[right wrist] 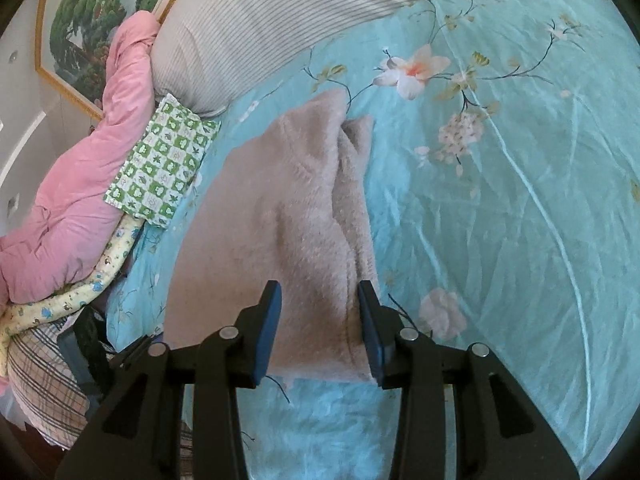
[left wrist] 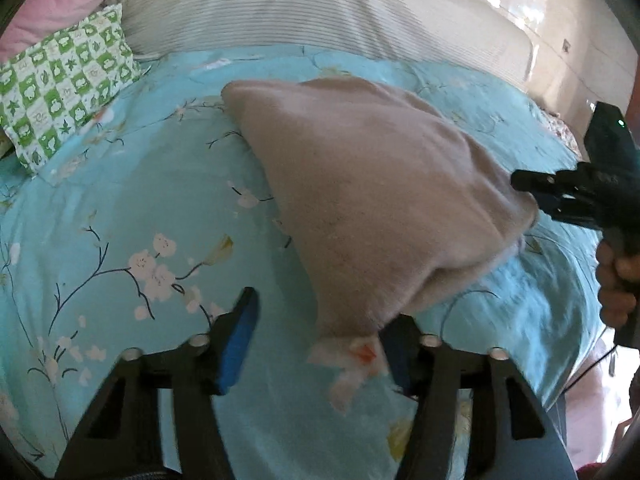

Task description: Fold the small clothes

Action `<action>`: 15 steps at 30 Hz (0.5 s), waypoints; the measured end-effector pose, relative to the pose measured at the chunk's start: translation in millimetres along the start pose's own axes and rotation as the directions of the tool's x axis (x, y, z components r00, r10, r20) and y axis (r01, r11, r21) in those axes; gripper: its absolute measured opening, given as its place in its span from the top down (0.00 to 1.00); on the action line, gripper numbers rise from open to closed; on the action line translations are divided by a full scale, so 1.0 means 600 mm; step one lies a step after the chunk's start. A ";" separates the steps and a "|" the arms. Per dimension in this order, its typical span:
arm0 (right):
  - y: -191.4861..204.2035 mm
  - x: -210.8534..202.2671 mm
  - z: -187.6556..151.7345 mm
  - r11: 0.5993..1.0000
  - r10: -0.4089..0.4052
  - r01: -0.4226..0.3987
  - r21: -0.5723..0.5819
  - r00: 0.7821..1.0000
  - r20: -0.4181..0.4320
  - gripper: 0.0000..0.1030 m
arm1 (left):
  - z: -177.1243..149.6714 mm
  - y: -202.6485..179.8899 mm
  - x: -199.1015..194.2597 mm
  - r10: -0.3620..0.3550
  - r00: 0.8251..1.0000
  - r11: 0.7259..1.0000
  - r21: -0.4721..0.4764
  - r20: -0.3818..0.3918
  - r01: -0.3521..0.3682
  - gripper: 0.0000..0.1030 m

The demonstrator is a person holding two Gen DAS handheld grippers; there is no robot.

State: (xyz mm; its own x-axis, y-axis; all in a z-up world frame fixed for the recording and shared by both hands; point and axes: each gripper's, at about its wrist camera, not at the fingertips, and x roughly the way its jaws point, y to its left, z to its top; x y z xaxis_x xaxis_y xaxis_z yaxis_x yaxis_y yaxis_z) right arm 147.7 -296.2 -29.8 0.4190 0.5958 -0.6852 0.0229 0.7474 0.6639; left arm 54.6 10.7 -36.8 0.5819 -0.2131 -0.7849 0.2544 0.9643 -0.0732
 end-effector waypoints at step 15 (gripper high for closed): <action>0.015 0.008 -0.013 0.999 0.002 -0.003 -0.047 1.000 -0.009 0.59 | 0.006 0.003 0.023 0.016 1.000 0.993 -0.115 -0.023 -0.018 0.82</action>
State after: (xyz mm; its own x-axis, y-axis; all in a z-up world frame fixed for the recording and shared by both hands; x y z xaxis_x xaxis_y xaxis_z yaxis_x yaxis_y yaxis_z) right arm 143.1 -284.5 -29.4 0.4106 0.6002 -0.6864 -0.0208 0.7588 0.6510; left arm 65.8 9.2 -45.4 0.5676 -0.1943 -0.8000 0.1530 0.9797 -0.1294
